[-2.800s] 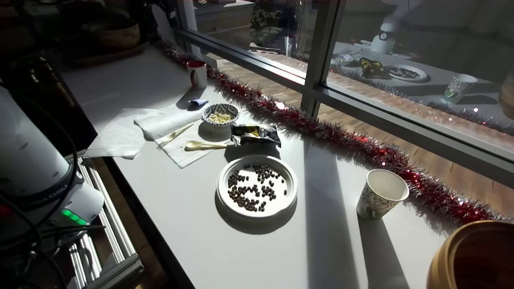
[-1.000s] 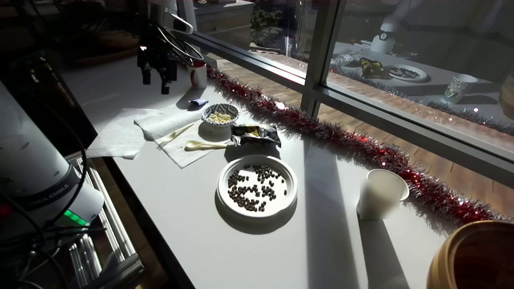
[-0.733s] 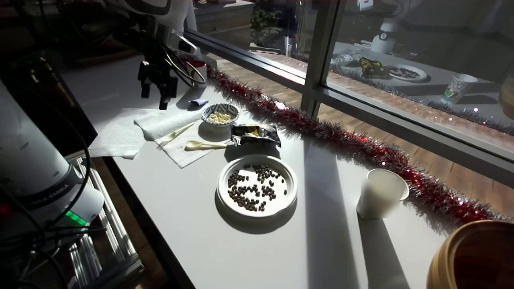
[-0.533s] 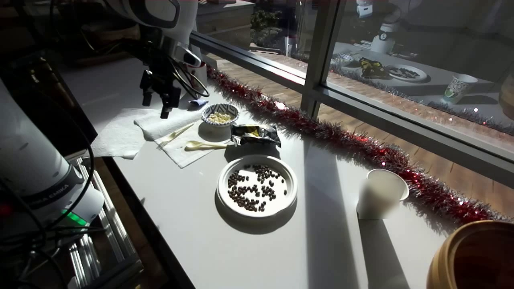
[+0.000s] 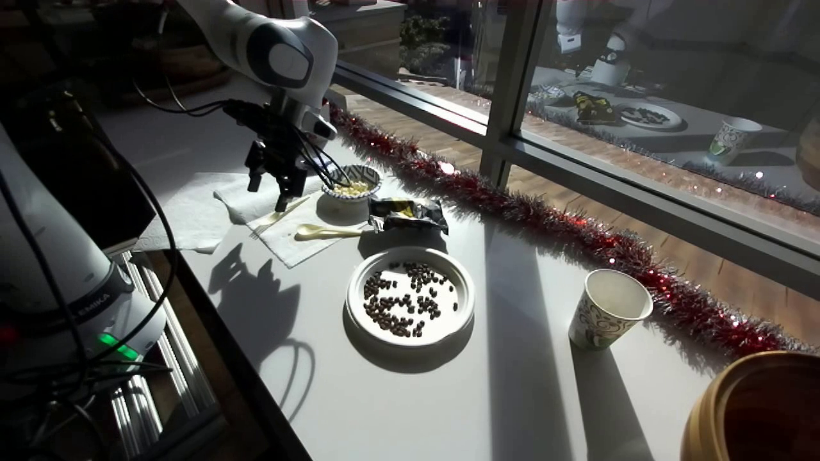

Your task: Use the fork to put the white object in the bowl

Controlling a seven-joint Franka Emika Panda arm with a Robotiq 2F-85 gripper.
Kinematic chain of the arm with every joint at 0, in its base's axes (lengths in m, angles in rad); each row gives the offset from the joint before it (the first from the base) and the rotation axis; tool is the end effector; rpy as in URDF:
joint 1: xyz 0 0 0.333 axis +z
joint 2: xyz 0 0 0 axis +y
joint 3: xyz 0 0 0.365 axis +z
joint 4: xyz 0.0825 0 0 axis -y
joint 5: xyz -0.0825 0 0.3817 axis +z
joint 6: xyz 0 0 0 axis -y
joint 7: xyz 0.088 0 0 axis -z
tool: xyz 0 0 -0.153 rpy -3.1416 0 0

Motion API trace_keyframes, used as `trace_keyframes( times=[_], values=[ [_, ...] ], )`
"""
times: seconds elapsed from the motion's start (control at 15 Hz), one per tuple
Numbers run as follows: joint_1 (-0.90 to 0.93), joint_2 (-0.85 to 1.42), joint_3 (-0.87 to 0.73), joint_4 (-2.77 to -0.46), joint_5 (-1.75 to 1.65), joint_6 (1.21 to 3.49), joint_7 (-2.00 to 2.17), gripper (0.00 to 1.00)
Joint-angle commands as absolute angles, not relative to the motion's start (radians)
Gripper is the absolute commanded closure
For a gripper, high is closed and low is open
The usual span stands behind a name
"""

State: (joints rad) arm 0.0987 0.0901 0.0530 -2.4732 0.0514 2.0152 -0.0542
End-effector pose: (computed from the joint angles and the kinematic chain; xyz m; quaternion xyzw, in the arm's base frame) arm 0.3829 0.0641 0.2383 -0.9589 -0.0826 0.2713 0.0085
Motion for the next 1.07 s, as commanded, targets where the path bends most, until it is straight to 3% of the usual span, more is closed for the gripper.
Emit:
trace_keyframes(
  times=[0.0, 0.2, 0.33, 0.4, 0.53, 0.73, 0.8, 1.0],
  values=[
    [0.094, 0.196, 0.067, -2.383, 0.062, 2.05, -0.024, 0.0],
    [0.103, 0.24, 0.075, -2.339, 0.059, 2.07, 0.008, 0.0],
    [0.111, 0.264, 0.082, -2.318, 0.054, 2.072, 0.033, 0.26],
    [0.115, 0.272, 0.085, -2.309, 0.051, 2.072, 0.043, 0.26],
    [0.124, 0.288, 0.092, -2.297, 0.043, 2.07, 0.06, 0.48],
    [0.134, 0.305, 0.098, -2.287, 0.038, 2.072, 0.077, 0.7],
    [0.136, 0.309, 0.099, -2.285, 0.038, 2.067, 0.077, 0.75],
    [0.138, 0.313, 0.097, -2.28, 0.033, 2.062, 0.078, 0.78]
  ],
)
